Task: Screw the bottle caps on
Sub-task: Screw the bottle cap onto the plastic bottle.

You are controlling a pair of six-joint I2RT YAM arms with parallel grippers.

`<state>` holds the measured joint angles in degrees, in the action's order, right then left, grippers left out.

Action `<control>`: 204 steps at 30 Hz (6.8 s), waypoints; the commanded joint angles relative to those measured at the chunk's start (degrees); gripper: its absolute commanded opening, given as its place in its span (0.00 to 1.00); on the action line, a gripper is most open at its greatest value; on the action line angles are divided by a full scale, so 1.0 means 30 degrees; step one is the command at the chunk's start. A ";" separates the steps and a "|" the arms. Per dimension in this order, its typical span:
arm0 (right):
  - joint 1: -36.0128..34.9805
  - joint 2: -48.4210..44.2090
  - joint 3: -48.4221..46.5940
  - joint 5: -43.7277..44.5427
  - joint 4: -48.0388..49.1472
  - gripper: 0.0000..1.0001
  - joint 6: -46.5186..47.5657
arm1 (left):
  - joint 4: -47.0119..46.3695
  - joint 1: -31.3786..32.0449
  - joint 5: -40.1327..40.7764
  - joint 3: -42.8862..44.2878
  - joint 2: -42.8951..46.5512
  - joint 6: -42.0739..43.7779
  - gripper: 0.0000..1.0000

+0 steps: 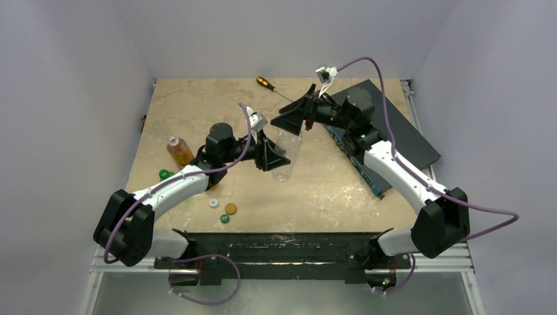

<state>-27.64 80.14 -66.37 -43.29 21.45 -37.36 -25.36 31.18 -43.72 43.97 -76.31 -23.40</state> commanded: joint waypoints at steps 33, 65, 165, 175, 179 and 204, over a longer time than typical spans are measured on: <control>0.0120 -0.4854 0.0799 0.1595 -0.4736 0.99 0.3099 | 0.0616 -0.3303 0.1724 -0.0164 0.1083 -0.0286 0.00; -0.0021 -0.1151 -0.0210 -0.1183 0.1913 0.65 -0.0266 | -0.4358 -0.2161 -0.4545 -0.1133 0.0581 -0.3267 0.00; -0.0054 -0.1100 -0.1451 0.5483 -0.7084 0.01 0.3490 | -0.0948 -0.0915 0.0646 0.1281 -0.1461 -0.2596 0.00; -0.4788 0.2651 -0.6921 1.9693 -1.5533 0.00 0.1560 | 0.4558 0.1952 1.2793 0.3644 -0.0023 0.2222 0.00; -0.5586 0.3824 -0.8472 2.2012 -1.6740 0.00 0.0777 | 0.4964 0.3565 1.6853 0.4160 -0.0052 0.2584 0.00; 0.2156 -0.1198 -0.1050 -0.2786 -0.3015 0.94 0.2630 | 0.3938 -0.0457 -0.2676 0.2523 -0.0141 0.1783 0.00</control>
<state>-21.41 78.06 -72.95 -31.94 -0.56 -29.45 -5.89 30.20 -35.03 52.75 -77.65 -14.46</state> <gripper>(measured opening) 0.955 0.464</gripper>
